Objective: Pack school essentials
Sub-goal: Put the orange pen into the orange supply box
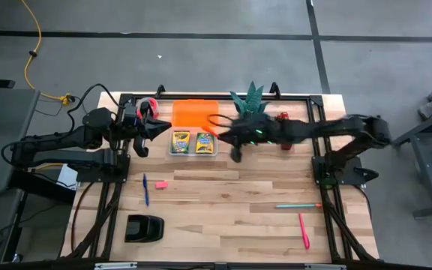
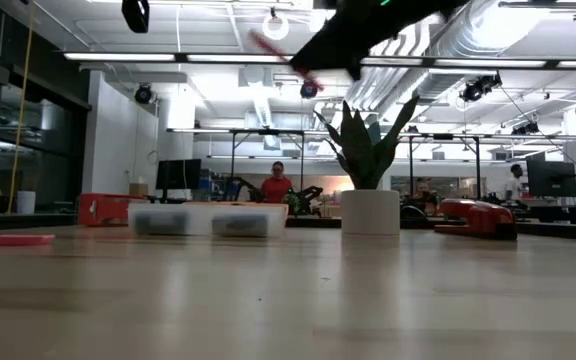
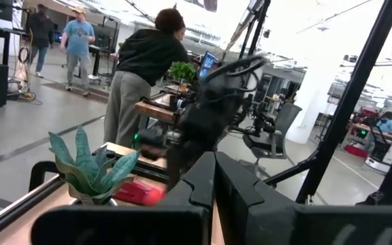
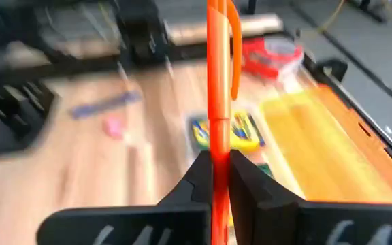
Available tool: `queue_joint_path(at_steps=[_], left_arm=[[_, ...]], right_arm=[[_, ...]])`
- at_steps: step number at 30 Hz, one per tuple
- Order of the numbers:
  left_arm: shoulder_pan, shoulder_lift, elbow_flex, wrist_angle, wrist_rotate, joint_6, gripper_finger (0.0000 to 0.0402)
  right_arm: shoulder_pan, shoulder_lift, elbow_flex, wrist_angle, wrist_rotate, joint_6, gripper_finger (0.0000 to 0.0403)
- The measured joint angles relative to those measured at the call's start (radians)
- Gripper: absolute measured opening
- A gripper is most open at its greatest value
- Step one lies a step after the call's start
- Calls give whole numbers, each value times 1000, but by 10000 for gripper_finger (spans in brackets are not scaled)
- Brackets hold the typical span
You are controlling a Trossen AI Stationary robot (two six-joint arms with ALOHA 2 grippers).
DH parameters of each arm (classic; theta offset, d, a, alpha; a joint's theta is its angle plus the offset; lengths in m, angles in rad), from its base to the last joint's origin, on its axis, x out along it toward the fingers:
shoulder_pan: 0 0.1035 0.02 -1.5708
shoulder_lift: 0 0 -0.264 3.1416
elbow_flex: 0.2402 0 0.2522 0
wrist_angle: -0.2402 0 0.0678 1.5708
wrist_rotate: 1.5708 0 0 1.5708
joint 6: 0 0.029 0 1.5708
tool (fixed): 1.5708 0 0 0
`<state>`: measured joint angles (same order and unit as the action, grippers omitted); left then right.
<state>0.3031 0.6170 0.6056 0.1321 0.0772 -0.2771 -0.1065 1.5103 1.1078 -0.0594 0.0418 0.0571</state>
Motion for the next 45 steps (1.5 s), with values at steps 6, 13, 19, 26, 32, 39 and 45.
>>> queue_joint_path(at_steps=[6,13,19,26,32,39,45], left_arm=[[0,0,0,26,0,0,0],[0,0,0,55,-2,0,0],[0,0,0,54,-2,0,0],[0,0,0,53,-2,0,0],[0,0,0,53,-2,0,0],[0,0,0,53,-11,0,0],[0,0,0,53,-14,0,0]], right_arm=[[-64,285,293,-197,-41,-146,0],[-111,568,605,-433,-31,-258,0],[-144,722,754,-557,16,-272,0],[-157,802,839,-591,19,-323,0],[-157,802,842,-595,10,-338,0],[-170,802,842,-593,15,-305,22],[-168,802,842,-594,14,-325,57]])
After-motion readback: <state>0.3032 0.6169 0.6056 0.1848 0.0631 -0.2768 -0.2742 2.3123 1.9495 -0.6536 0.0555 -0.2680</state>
